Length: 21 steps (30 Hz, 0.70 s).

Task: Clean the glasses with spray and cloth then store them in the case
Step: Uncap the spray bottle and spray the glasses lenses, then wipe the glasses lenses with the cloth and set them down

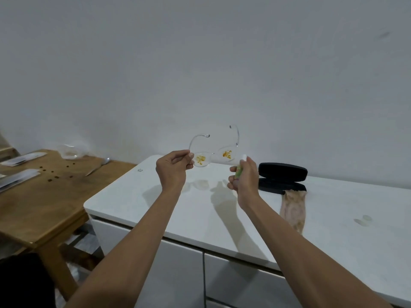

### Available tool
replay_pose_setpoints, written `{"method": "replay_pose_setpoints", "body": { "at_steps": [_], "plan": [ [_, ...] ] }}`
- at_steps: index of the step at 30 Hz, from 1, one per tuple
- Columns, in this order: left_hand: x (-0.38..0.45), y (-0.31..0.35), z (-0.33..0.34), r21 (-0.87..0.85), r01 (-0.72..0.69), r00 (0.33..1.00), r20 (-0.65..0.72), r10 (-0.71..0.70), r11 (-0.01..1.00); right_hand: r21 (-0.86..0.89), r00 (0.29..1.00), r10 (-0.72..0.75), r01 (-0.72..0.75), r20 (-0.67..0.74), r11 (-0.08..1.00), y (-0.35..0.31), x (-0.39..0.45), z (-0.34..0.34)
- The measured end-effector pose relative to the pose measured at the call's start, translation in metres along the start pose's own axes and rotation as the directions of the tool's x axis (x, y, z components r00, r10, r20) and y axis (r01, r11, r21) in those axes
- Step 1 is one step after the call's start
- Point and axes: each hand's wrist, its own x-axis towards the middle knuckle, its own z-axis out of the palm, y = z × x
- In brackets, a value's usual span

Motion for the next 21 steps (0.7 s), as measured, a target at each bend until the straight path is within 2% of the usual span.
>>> {"method": "replay_pose_setpoints", "body": {
  "at_steps": [4,8,11,14,18,21],
  "plan": [
    [-0.006,-0.009,0.026,0.002,-0.002,1.000,0.027,0.002,1.000,-0.155,0.956,-0.233,0.206,-0.180,0.966,-0.036,0.009,-0.051],
    [-0.012,-0.020,0.057,0.015,-0.015,0.998,0.068,0.014,1.000,-0.310,0.838,-0.452,0.361,-0.306,0.879,-0.073,0.015,-0.124],
    [-0.019,-0.030,0.078,0.012,-0.015,0.996,0.088,0.014,1.000,-0.461,0.738,-0.541,0.346,-0.405,0.817,-0.096,0.011,-0.181],
    [-0.025,-0.039,0.092,0.013,-0.001,0.995,0.097,-0.001,1.000,-0.561,0.673,-0.587,0.298,-0.450,0.772,-0.109,-0.004,-0.228],
    [-0.036,-0.049,0.105,0.039,0.014,0.993,0.119,-0.018,0.999,-0.629,0.641,-0.596,0.220,-0.483,0.746,-0.111,-0.026,-0.278],
    [-0.042,-0.049,0.109,0.043,0.026,0.992,0.120,-0.031,0.999,-0.636,0.658,-0.568,0.172,-0.494,0.752,-0.107,-0.035,-0.296]
  ]
}}
